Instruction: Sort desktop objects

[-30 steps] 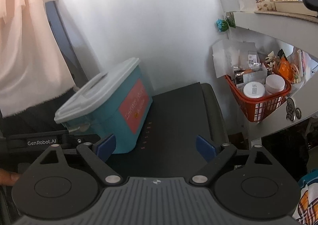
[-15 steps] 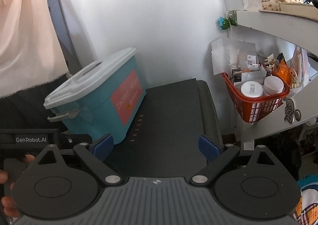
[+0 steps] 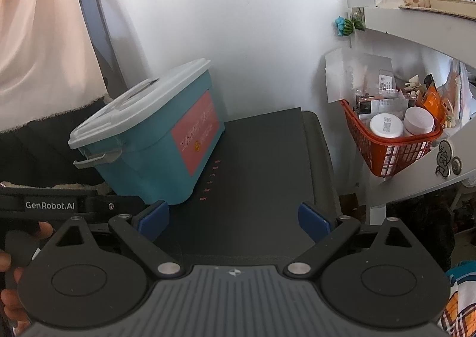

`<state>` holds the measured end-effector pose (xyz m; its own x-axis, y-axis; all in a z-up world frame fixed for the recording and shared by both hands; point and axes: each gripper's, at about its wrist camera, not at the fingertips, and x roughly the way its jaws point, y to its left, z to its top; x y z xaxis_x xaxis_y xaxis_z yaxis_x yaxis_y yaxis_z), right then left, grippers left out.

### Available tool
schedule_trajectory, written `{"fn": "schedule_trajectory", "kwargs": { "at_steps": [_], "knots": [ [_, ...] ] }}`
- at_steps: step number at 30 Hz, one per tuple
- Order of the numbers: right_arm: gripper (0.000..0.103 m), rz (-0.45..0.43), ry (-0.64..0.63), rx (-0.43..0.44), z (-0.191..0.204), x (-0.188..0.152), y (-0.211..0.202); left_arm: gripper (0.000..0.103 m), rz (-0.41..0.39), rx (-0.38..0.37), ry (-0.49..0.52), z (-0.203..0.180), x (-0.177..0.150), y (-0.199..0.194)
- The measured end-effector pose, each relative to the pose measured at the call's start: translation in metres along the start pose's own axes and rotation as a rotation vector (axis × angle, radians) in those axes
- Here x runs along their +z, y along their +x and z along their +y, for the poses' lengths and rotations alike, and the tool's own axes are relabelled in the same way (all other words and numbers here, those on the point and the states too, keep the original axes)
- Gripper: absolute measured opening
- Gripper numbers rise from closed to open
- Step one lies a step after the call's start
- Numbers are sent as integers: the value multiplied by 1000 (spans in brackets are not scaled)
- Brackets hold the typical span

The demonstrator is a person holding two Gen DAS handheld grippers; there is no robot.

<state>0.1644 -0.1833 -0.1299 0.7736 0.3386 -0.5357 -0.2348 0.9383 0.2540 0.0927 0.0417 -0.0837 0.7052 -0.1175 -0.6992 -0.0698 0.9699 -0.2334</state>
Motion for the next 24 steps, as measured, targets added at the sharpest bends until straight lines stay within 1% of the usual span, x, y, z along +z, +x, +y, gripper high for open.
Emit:
{"fn": "schedule_trajectory", "kwargs": {
  "at_steps": [5,9,14,18,24],
  "knots": [
    [97,13,-5,0,0,-1,2,91,5,4,14,-2,-1,3],
    [97,24,-5,-2,1,-2,3,90,10,-9,49,-6,-1,2],
    [97,57,77,38,-6,-3,6,89,9,-4,55,-8,-3,-1],
    [97,60,80,22,-8,-5,7,89,4,11,47,-14,-9,-7],
    [97,64,69,12,-8,-6,8,90,11,24,49,-13,-9,-4]
  ]
}}
